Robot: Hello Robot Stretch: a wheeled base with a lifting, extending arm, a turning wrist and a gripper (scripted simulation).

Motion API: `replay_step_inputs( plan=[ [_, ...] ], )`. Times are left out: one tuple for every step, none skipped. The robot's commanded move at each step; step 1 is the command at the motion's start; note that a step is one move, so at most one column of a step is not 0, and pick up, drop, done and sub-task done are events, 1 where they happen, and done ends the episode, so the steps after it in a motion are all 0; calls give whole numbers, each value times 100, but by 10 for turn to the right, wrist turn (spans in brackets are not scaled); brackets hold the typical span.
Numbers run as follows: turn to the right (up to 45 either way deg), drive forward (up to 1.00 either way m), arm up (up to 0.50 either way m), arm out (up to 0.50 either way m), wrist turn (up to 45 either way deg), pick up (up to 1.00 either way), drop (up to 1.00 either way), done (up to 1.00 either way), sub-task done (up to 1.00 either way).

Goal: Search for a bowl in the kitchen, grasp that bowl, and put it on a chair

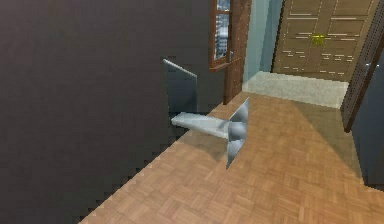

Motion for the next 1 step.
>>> replay_step_inputs(
  plan=[
    [0, 0, 10, 0, 0, 0, 0, 0, 0]
  ],
)
